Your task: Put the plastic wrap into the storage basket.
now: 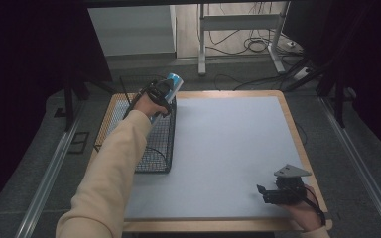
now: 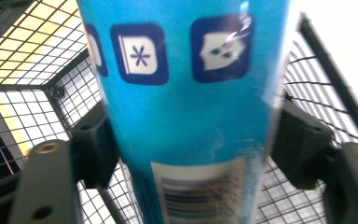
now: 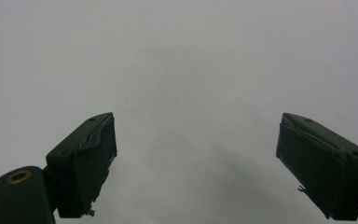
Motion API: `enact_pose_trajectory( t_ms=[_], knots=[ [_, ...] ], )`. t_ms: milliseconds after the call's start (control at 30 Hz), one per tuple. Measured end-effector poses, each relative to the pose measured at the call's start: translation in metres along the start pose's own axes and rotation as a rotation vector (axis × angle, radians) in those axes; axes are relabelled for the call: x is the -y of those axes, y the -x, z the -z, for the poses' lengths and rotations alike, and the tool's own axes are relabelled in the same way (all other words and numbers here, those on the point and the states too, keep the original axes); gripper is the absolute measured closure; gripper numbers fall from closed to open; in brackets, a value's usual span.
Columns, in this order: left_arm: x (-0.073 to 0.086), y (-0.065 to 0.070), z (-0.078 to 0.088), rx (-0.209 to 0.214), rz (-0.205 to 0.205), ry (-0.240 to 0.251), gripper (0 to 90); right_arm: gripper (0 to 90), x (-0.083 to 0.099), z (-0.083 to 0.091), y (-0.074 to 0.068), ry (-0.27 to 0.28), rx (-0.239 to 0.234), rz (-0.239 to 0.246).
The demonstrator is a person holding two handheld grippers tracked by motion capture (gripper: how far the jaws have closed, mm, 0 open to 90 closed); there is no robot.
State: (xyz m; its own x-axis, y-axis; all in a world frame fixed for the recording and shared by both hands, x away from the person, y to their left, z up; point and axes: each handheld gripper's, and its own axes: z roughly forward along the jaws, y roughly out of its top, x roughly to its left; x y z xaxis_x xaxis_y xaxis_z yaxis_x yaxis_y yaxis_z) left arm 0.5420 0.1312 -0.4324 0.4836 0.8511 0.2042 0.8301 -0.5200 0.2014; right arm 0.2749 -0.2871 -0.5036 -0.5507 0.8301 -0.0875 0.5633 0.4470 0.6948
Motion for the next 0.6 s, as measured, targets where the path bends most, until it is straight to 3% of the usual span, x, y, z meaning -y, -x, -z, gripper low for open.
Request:
enact_pose_trajectory(
  t_ms=[267, 300, 600],
  knots=[
    [0.009, 0.006, 0.025, -0.01, 0.019, 0.086, 15.9, 12.3, 0.0, 0.002, 0.0, 0.004, -0.001, -0.006],
    [0.014, 0.008, 0.034, 0.012, 0.016, 0.116, 15.7, 12.4, 0.001, 0.002, 0.001, 0.006, -0.001, -0.006],
    [0.034, 0.018, 0.061, 0.112, 0.011, 0.225, 14.4, 12.3, 0.002, 0.002, 0.003, 0.007, 0.004, -0.013]
  ],
)
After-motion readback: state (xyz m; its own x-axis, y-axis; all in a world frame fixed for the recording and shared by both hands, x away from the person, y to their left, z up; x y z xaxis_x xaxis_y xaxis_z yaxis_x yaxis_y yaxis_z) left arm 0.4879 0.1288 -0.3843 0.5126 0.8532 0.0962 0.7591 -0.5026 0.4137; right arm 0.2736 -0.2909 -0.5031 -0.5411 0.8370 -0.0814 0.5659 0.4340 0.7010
